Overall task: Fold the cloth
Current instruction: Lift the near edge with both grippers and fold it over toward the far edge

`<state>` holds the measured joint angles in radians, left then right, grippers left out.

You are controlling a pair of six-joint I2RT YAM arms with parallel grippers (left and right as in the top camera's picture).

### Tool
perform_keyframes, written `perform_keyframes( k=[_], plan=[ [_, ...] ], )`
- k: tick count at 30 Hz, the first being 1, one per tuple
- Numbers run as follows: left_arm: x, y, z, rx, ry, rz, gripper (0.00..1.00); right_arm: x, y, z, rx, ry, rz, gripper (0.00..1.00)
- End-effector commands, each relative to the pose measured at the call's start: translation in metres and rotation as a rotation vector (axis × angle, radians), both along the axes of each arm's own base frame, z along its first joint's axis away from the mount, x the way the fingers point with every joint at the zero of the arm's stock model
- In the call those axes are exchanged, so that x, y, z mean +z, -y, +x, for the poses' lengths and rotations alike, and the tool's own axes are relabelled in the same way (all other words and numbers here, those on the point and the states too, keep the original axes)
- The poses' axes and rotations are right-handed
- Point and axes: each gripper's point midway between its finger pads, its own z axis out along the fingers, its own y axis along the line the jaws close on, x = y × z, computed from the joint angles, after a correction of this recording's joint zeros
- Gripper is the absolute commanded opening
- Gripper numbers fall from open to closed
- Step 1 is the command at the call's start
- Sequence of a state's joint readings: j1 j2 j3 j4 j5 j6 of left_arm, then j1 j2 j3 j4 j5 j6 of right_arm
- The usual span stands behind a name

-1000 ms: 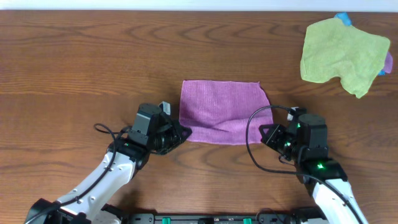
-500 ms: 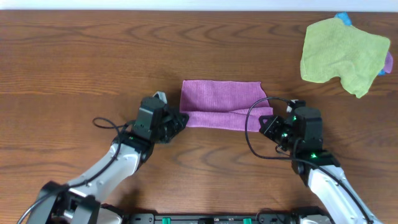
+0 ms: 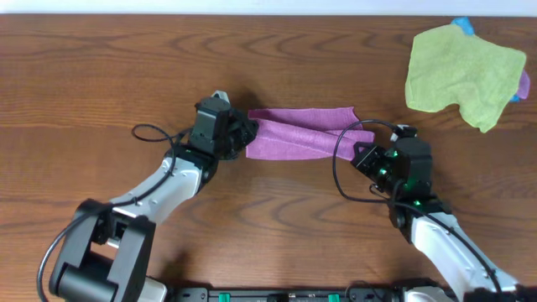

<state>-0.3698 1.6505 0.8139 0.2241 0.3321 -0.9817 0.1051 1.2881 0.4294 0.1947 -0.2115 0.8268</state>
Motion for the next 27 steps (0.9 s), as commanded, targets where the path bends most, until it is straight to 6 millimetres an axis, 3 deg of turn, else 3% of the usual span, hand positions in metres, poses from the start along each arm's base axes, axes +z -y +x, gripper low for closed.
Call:
perform_keyframes(
  k=[1, 16, 27],
  plan=[
    [-0.007, -0.009, 0.011, 0.021, 0.012, 0.042, 0.06, -0.003, 0.004, 0.010, -0.036, -0.010, -0.023, 0.01],
    [-0.024, -0.006, 0.040, 0.050, 0.064, 0.058, 0.06, -0.013, 0.004, 0.060, -0.035, 0.037, -0.072, 0.01],
    [-0.043, 0.005, 0.071, 0.037, 0.060, 0.080, 0.06, -0.040, 0.003, 0.087, -0.004, 0.002, -0.128, 0.01]
  ],
)
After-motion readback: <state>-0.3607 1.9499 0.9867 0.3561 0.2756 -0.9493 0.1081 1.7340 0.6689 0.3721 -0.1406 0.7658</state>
